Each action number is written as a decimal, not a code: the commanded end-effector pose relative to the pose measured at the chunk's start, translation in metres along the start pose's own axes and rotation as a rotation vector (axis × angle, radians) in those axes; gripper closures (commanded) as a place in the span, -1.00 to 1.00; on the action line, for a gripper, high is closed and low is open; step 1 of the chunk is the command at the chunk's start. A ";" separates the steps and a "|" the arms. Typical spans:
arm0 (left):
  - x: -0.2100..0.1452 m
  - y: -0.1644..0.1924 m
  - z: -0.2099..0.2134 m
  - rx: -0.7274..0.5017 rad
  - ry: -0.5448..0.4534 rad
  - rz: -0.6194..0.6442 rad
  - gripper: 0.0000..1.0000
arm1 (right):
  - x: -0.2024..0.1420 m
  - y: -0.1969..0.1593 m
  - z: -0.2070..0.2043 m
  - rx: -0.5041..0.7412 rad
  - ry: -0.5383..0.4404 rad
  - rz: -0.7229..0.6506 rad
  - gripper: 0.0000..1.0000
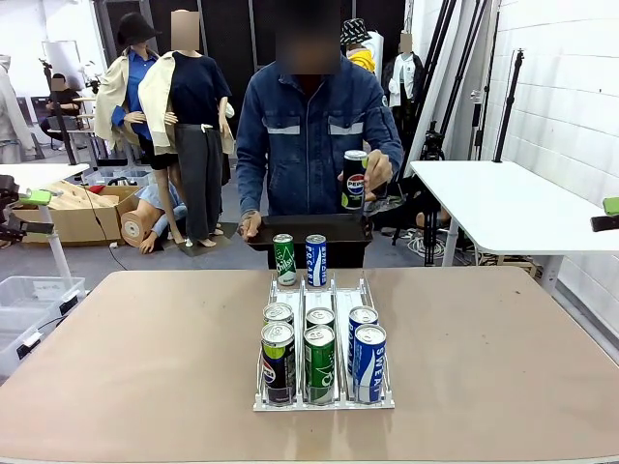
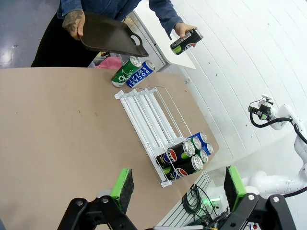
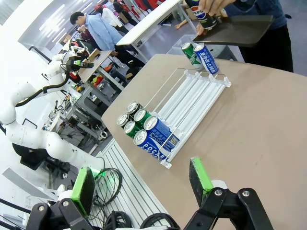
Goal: Retrieve and hand over the desired beverage to the person.
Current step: Pick up a can of the same type that the person held from the Automatic Can Dispenser.
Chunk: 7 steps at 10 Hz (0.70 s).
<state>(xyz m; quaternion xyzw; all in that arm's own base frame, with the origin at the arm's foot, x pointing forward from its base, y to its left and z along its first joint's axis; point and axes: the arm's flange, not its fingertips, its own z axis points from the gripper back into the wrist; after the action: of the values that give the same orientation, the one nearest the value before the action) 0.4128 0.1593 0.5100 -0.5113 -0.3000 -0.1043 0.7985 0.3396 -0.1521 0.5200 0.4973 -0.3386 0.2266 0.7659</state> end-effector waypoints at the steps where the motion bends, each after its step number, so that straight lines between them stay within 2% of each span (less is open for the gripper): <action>1: 0.000 0.000 0.002 0.010 0.002 0.002 -1.00 | 0.000 0.000 0.000 0.004 -0.006 0.003 -1.00; 7: 0.000 0.000 0.002 0.010 0.002 0.002 -1.00 | 0.000 0.000 0.000 0.004 -0.006 0.003 -1.00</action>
<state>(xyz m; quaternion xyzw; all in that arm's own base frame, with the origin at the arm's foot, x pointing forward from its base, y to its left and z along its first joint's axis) 0.4128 0.1593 0.5100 -0.5113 -0.3000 -0.1043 0.7985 0.3396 -0.1521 0.5200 0.4973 -0.3386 0.2266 0.7659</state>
